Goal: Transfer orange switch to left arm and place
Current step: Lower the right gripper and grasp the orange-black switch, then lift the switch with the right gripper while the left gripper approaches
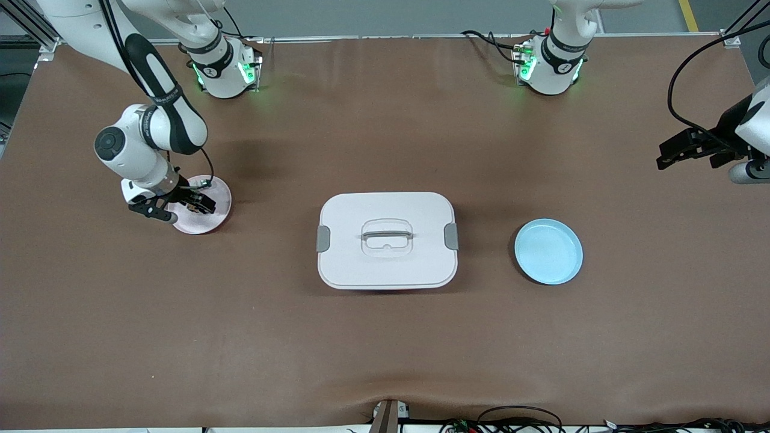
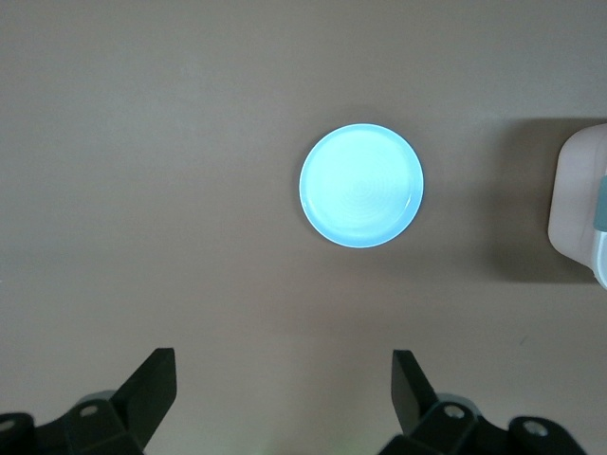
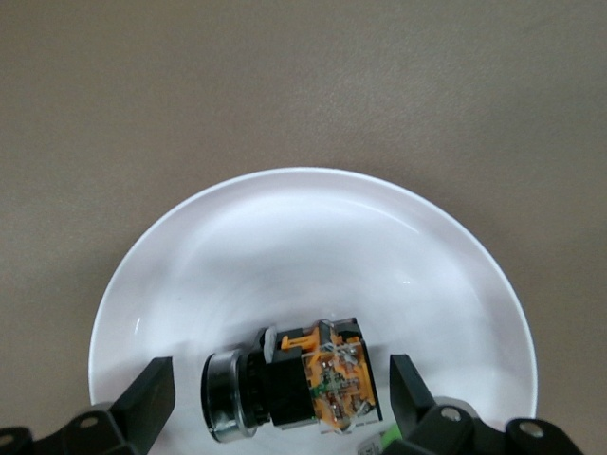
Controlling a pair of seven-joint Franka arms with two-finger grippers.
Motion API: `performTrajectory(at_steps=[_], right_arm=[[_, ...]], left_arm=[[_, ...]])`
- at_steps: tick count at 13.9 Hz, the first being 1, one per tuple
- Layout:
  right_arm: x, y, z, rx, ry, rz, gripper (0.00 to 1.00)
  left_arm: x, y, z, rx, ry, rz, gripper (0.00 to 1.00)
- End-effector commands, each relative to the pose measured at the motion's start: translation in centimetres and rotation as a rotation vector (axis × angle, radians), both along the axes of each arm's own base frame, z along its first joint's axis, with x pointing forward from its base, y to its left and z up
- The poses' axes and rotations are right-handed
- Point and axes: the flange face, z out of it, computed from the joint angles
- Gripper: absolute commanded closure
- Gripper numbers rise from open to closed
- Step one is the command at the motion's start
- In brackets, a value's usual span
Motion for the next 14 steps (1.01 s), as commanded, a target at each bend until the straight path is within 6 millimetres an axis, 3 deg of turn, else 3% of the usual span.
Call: performTrajectory(at_steps=[1,10,13,14], right_arm=[[0.1,0.6,0.0,0.009,-0.004,-0.011,0.00],[-0.2,1.1,-0.8,0.007,0.014,0.046,0.00],[-0.3,0.9,-1.2,0.008,0.023,0.104,0.00],[-0.3,0.9,-1.2,0.008,0.023,0.106,0.11]], left_arm=[[0.1,-0.4,0.6,0.005,0.005,-0.005,0.00],[0.2,-1.3,0.3,0.004,0.010,-0.015,0.00],[0.3,-1.5,0.4,-0.093,0.007,0.005,0.00],[0.6,-1.5,0.3,-0.160,0.005,0.021,0.00]])
